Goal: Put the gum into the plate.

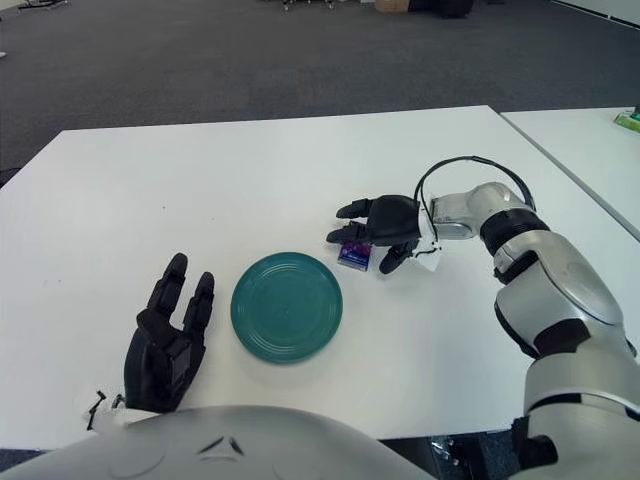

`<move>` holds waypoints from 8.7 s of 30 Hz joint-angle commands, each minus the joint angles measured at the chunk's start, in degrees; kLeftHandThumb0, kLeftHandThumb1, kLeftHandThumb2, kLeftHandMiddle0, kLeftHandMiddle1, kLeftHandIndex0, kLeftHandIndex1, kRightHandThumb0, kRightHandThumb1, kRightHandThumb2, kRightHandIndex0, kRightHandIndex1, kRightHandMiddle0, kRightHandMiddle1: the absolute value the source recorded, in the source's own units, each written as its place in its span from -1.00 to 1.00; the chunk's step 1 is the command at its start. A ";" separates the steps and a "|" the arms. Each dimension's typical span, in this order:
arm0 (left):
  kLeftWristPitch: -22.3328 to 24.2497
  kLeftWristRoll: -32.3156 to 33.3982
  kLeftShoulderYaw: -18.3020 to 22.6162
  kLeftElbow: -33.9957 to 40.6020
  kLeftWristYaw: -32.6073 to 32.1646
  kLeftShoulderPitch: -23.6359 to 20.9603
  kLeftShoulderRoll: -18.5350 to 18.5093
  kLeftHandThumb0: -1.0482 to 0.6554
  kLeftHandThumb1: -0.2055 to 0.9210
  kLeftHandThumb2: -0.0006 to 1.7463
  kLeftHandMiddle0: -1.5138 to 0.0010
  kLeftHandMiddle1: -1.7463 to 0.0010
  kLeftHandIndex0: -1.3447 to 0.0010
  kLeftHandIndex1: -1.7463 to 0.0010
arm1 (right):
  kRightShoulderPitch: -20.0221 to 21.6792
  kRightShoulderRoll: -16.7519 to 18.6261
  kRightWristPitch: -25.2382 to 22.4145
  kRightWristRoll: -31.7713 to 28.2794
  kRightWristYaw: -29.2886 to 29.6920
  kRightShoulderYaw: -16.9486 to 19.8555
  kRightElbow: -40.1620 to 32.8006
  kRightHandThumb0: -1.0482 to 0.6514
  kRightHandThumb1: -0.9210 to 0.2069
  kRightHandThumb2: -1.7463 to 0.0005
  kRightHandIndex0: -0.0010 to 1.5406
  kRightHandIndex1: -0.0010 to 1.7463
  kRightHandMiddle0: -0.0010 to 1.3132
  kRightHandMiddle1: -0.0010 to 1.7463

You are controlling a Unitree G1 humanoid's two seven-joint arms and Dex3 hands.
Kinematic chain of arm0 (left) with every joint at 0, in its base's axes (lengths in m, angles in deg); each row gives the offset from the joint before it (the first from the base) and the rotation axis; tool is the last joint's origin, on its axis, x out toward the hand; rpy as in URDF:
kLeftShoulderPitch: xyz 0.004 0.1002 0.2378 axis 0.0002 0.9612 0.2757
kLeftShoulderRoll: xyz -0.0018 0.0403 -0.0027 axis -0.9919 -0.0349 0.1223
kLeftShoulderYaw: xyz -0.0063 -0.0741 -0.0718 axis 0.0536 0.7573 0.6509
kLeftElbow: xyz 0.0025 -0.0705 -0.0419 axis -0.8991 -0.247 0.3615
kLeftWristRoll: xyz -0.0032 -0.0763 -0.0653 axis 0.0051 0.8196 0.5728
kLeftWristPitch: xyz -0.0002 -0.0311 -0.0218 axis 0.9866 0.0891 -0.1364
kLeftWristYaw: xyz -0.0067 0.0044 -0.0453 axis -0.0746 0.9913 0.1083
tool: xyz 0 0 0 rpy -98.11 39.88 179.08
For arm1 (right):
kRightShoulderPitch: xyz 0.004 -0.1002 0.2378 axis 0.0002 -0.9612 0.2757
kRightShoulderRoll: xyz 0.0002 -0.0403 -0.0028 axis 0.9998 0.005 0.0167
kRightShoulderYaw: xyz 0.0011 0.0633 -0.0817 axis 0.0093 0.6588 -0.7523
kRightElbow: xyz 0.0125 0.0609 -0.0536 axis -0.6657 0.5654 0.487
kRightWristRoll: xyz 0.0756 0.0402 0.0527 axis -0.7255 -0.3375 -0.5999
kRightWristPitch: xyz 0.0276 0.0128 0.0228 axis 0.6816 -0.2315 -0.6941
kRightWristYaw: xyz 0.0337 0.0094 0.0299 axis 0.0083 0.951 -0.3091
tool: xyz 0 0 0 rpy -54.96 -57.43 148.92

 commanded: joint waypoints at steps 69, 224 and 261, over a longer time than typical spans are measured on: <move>5.42 6.04 -9.93 20.06 -12.76 15.94 -6.83 -0.94 1.00 -0.04 0.25 0.84 0.84 -0.09 | -11.04 1.23 0.55 -18.17 -11.71 14.37 -6.26 -0.22 -0.59 0.08 -0.43 1.00 -0.45 0.96; 3.36 6.98 -5.56 16.39 -1.95 12.48 -7.24 -1.00 1.00 -0.04 0.54 0.50 0.91 -0.07 | -33.92 -0.01 -59.07 -12.42 -15.48 22.25 -26.40 -0.50 -0.51 0.28 -0.39 0.89 -1.00 0.54; 2.42 14.35 -1.84 12.48 2.94 14.02 -8.21 -1.00 1.00 -0.04 0.56 0.33 0.95 -0.11 | -24.53 3.40 -49.63 -12.29 6.73 11.34 4.43 -0.24 -0.47 -0.06 0.34 1.00 -0.41 1.00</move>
